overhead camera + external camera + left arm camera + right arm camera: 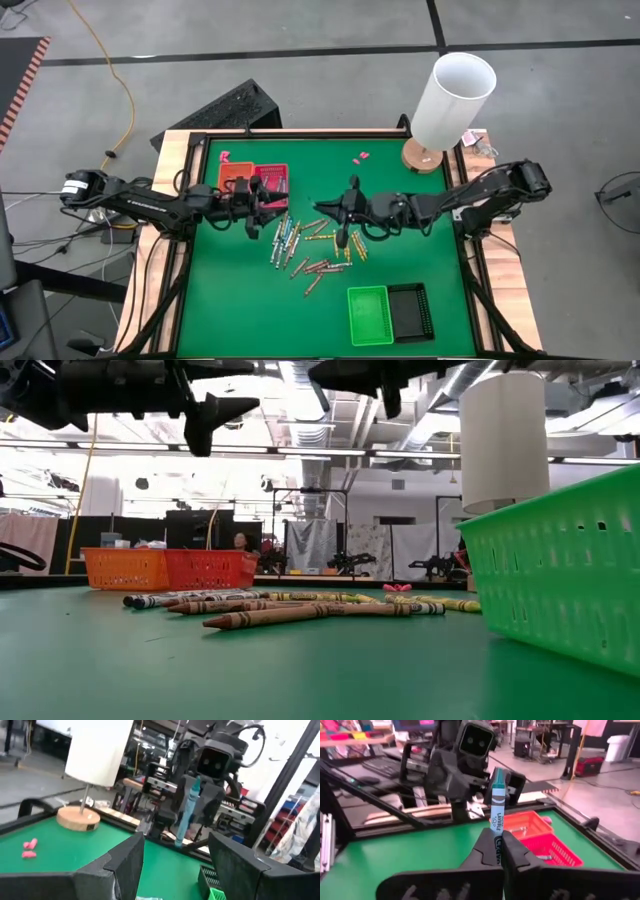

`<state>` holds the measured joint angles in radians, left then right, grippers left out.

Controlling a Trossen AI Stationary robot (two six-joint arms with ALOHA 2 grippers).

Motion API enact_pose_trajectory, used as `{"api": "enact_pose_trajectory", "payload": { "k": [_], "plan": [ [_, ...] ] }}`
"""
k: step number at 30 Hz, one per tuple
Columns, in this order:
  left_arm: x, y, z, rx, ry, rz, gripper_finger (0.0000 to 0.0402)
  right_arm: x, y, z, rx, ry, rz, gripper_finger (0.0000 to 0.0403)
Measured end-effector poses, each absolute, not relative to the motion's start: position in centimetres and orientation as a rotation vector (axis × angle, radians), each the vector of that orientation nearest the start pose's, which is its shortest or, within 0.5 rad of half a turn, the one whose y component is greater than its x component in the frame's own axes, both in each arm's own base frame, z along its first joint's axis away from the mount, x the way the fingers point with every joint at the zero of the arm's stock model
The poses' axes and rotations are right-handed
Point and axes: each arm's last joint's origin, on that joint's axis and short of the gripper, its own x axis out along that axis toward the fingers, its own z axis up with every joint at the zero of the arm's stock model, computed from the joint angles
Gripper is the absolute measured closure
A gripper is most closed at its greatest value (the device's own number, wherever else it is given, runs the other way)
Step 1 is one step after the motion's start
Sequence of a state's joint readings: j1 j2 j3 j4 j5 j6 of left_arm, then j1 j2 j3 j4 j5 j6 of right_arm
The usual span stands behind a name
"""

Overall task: Sort crayons
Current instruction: Put the blue crayon into the red bin

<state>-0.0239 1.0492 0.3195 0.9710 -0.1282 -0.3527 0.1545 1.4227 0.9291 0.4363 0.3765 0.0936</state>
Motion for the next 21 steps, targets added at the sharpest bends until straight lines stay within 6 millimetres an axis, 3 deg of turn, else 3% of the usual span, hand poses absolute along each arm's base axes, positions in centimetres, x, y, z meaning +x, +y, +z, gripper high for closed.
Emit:
{"api": "enact_pose_trajectory", "payload": {
  "k": [13,21],
  "plan": [
    [20.3,-0.9,24.2,-0.289,-0.302,-0.016,0.0191,32.7,3.0,30.6,0.07,-0.136,-0.116,0.0401],
    [20.3,-1.0,24.2,-0.289,-0.294,-0.015,0.0191,33.9,2.3,29.7,0.114,-0.191,-0.075,0.0401]
  ]
}}
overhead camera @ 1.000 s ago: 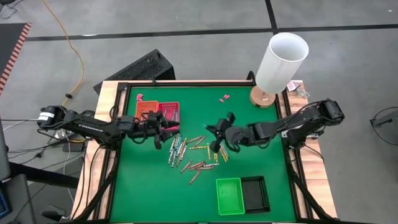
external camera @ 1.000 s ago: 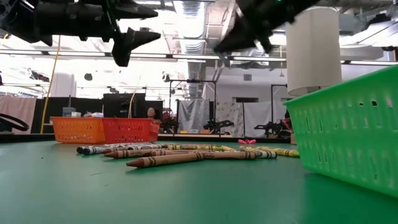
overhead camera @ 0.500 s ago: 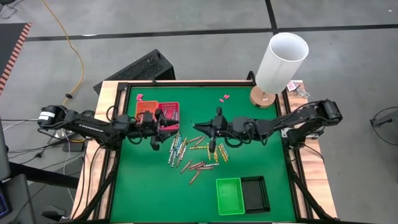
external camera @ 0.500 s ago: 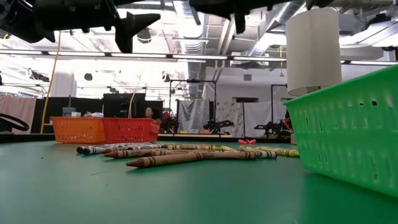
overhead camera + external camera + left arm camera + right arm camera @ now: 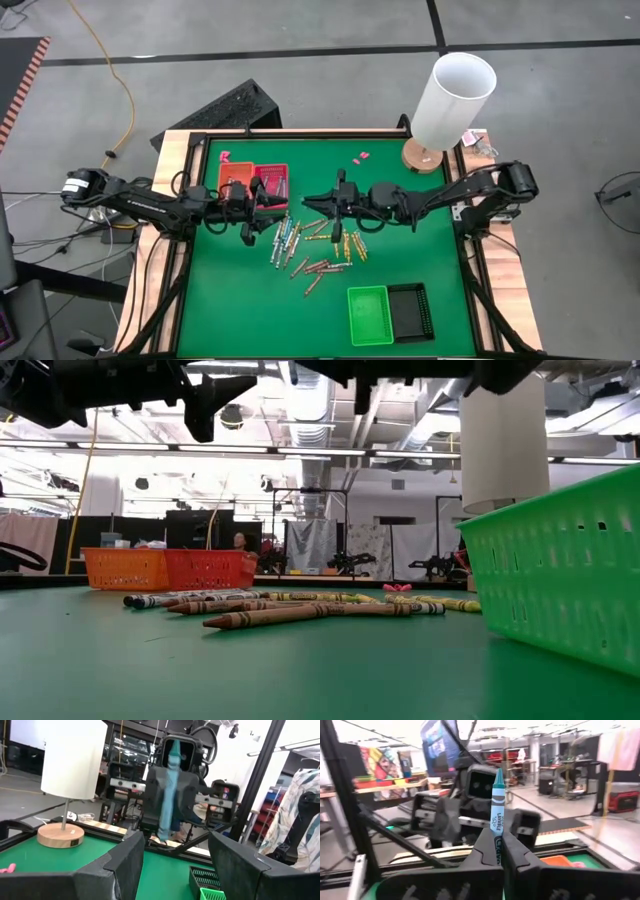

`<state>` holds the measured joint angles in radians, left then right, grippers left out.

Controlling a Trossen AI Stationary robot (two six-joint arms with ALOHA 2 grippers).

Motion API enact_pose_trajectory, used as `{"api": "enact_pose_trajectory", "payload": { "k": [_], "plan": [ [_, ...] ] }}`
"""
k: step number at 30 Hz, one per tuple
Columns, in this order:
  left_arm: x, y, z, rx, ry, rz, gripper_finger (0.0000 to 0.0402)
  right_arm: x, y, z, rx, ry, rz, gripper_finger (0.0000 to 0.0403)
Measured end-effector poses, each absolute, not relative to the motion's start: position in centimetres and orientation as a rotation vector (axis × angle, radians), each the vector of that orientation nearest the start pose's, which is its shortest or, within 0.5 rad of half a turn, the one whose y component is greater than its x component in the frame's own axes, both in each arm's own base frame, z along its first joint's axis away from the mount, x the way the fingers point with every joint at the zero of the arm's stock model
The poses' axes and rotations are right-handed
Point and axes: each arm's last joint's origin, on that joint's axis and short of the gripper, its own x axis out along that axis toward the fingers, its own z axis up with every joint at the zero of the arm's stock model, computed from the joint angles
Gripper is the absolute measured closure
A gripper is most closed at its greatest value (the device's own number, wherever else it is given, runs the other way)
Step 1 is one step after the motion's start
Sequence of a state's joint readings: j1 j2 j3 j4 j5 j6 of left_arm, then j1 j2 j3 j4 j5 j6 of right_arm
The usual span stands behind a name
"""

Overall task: Sort crayons
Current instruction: Put the blue crayon into the red bin

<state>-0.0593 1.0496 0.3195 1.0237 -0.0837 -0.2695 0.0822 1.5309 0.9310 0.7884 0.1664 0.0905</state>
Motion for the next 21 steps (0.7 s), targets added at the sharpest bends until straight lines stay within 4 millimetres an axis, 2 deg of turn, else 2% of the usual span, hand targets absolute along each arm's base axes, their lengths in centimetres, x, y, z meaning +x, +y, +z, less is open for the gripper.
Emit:
{"api": "enact_pose_trajectory", "payload": {
  "k": [5,13,21],
  "plan": [
    [20.4,-1.0,24.1,-0.289,-0.286,-0.014,0.0191,35.4,2.2,29.1,0.123,-0.183,-0.037,0.0401],
    [20.4,-1.0,23.9,-0.289,-0.265,-0.009,0.0191,38.2,2.4,29.4,0.116,-0.184,0.016,0.0401],
    [20.4,-1.0,23.8,-0.287,-0.251,-0.007,0.0191,39.3,2.3,29.5,0.113,-0.167,0.024,0.0401]
  ]
}}
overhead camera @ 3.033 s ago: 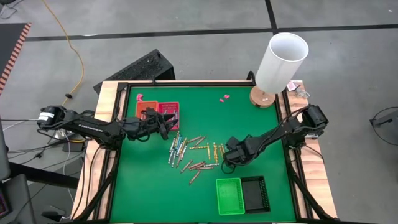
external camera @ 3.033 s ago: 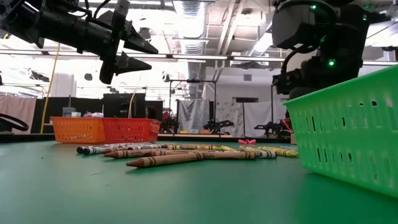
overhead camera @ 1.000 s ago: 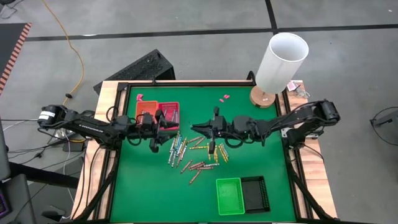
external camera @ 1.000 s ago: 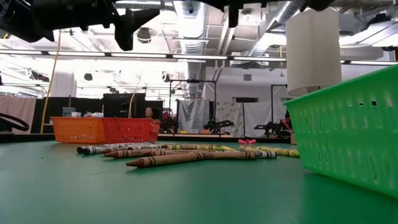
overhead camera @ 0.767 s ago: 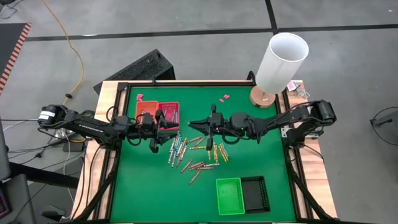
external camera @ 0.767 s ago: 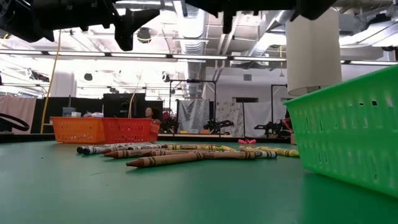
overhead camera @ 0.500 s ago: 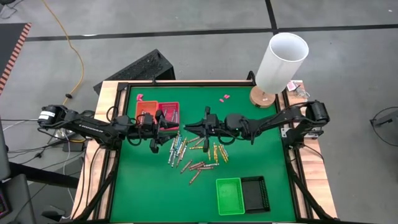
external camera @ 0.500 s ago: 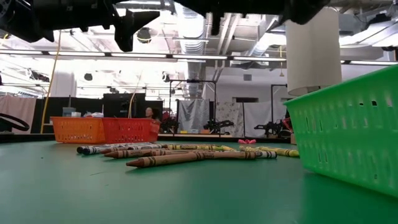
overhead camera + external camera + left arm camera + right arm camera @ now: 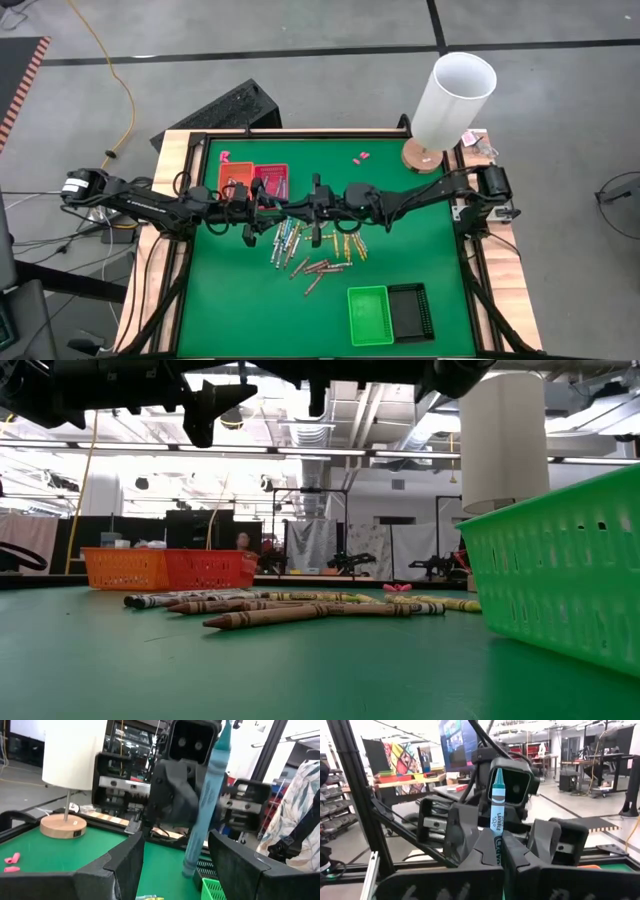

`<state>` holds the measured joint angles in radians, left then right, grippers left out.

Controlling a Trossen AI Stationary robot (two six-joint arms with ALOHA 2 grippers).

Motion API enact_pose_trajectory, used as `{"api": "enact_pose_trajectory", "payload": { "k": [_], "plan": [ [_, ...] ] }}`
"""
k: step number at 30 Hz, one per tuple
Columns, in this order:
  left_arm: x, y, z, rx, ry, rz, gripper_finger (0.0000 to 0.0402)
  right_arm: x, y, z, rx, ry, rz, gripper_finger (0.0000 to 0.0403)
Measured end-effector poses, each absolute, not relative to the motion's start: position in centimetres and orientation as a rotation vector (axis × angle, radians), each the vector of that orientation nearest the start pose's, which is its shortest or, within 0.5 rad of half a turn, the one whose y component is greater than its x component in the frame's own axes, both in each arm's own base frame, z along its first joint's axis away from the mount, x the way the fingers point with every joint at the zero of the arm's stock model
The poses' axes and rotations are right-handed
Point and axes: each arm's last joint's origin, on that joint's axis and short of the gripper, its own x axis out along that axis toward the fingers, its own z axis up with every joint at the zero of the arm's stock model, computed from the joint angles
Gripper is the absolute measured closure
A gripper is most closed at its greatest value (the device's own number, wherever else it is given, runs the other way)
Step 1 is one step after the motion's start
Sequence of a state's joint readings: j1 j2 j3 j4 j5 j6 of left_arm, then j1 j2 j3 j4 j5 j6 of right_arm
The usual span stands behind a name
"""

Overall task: Sort crayons
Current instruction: Put the blue crayon into the red bin

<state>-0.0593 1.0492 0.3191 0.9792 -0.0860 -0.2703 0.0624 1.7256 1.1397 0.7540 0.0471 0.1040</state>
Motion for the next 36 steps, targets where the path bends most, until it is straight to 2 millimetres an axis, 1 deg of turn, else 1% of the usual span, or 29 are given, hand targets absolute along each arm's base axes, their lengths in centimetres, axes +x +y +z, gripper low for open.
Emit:
{"api": "enact_pose_trajectory", "payload": {
  "k": [5,8,18,23,25,30,36],
  "plan": [
    [20.4,-0.9,23.8,-0.272,-0.254,0.003,0.0193,39.3,2.1,29.5,0.113,-0.171,0.023,0.0401],
    [20.4,-0.9,23.8,-0.271,-0.253,0.019,0.0212,39.3,2.1,29.5,0.113,-0.171,0.023,0.0401],
    [20.4,-0.9,23.8,-0.267,-0.253,0.022,0.034,39.3,2.0,29.4,0.112,-0.161,0.019,0.0401],
    [20.4,-0.9,23.7,-0.263,-0.252,0.021,0.0388,39.3,2.0,29.4,0.116,-0.154,0.015,0.0401],
    [20.4,-0.9,23.7,-0.263,-0.251,0.022,0.0392,39.3,2.0,29.3,0.116,-0.153,0.015,0.0399],
    [20.4,-0.9,23.7,-0.265,-0.252,0.037,0.0386,39.3,2.0,29.3,0.115,-0.15,0.007,0.0385],
    [20.5,-0.6,23.3,-0.275,-0.22,0.153,0.0388,39.4,0.9,28.8,0.108,-0.094,-0.024,0.0353]
  ]
}}
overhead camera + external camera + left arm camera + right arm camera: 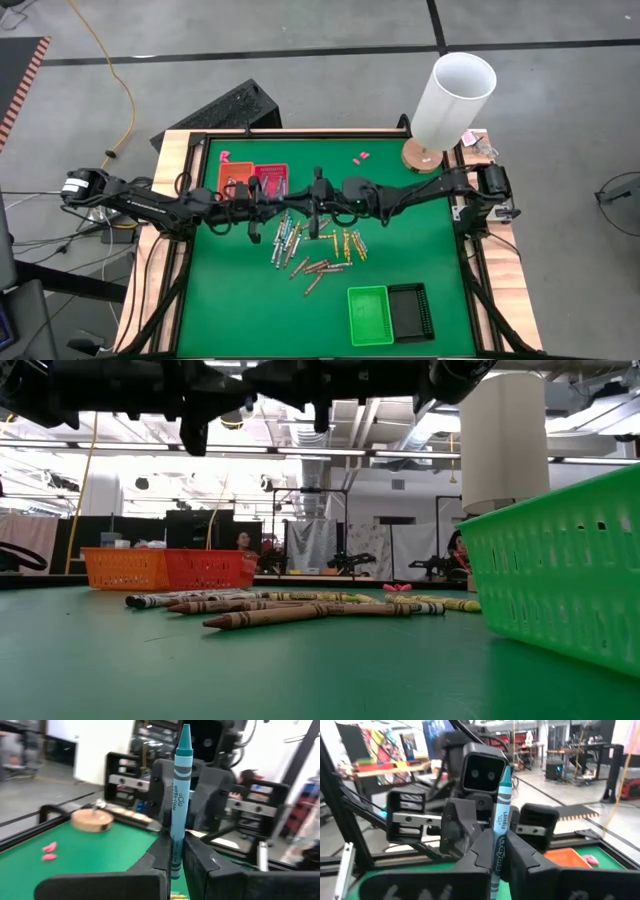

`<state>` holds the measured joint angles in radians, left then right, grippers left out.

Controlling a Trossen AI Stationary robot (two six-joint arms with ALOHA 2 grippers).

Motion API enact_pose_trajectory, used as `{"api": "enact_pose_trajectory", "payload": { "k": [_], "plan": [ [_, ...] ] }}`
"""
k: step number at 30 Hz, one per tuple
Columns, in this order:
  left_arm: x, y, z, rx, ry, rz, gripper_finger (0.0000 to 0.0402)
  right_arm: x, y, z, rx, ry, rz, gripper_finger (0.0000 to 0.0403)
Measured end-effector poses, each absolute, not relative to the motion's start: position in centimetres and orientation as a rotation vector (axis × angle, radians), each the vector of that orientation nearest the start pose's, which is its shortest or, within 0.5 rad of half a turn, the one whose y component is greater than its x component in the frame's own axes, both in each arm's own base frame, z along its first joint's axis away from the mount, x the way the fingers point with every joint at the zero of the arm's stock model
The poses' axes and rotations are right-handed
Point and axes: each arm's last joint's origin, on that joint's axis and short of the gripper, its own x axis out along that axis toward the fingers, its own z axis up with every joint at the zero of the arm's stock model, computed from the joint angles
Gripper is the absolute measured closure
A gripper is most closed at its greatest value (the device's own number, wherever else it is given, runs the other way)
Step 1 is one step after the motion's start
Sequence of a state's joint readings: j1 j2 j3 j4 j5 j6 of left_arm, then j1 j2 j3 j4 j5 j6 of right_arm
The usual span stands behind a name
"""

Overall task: Sort crayons
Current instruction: Put the blue crayon into the red bin

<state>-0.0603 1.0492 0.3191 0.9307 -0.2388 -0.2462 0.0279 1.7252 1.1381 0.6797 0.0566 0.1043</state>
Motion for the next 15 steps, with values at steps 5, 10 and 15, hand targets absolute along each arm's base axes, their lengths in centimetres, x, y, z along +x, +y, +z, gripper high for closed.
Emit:
{"api": "enact_pose_trajectory", "payload": {
  "k": [5,10,15],
  "plan": [
    [20.5,-0.2,22.7,-0.283,-0.175,0.282,0.0389,39.4,-0.2,28.2,0.105,-0.035,-0.056,0.0325],
    [20.4,0.3,22.2,-0.295,-0.149,0.445,0.039,39.4,-0.9,27.6,0.109,0.026,-0.061,0.031],
    [20.2,1.0,21.0,-0.328,-0.075,0.629,0.039,39.4,-1.1,27.1,0.11,0.079,-0.095,0.031]
  ]
}}
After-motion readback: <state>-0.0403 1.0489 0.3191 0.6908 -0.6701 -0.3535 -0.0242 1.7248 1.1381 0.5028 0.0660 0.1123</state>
